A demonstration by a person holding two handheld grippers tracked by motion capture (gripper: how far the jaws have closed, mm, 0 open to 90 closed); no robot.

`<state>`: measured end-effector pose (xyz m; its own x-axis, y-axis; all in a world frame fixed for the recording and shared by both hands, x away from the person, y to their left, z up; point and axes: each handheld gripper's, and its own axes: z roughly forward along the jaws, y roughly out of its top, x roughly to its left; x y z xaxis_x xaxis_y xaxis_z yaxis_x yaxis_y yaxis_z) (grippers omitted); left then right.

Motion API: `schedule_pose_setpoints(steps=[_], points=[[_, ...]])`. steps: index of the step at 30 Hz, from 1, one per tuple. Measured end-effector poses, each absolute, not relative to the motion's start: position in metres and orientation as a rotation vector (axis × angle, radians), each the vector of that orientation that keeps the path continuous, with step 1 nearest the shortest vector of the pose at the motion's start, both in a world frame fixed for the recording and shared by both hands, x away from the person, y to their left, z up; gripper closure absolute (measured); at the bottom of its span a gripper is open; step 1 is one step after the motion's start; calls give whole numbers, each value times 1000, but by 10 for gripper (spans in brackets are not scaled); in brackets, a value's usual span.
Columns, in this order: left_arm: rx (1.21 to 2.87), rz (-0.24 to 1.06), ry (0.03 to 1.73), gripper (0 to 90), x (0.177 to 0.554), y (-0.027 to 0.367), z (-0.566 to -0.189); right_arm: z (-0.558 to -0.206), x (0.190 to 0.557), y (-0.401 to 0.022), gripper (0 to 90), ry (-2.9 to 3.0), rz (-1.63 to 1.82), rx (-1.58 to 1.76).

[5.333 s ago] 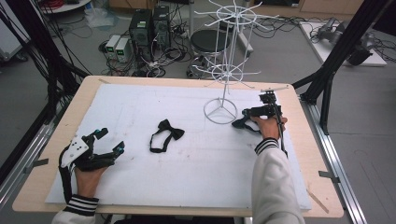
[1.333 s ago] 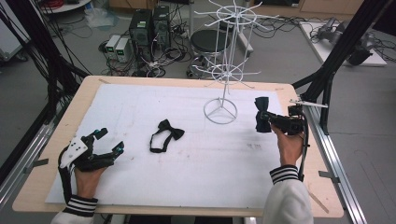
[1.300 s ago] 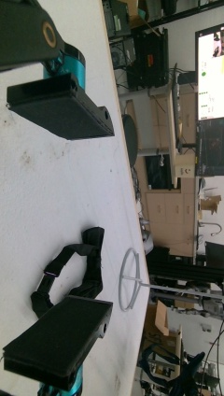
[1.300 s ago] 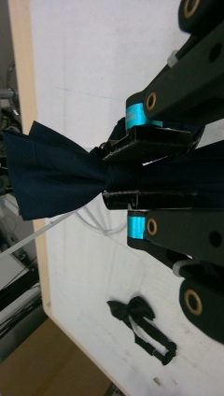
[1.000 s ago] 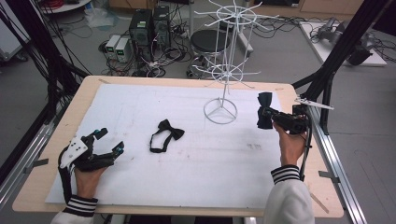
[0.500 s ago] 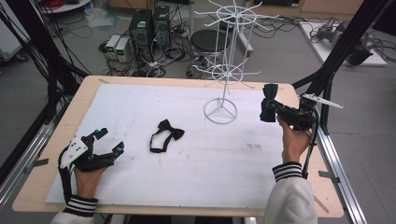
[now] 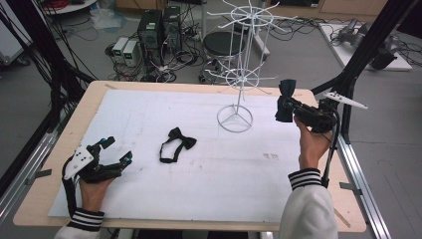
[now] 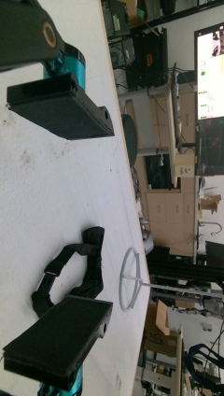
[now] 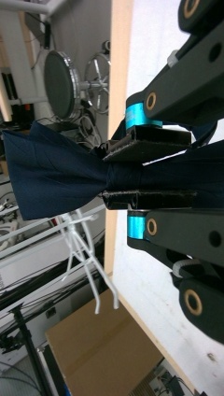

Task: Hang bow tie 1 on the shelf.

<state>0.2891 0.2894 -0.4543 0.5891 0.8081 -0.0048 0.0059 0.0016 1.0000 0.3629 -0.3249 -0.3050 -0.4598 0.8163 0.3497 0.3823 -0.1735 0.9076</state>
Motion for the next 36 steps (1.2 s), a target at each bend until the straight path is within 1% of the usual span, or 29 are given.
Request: schedule_pose_setpoints(steps=[21,36], points=[[1448,728,739,143,289,290,-454,-282,366,-301,754,1734,1682,1307],[1448,728,738,143,289,290,-454,-280,369,-287,749,1713,1703,1311]])
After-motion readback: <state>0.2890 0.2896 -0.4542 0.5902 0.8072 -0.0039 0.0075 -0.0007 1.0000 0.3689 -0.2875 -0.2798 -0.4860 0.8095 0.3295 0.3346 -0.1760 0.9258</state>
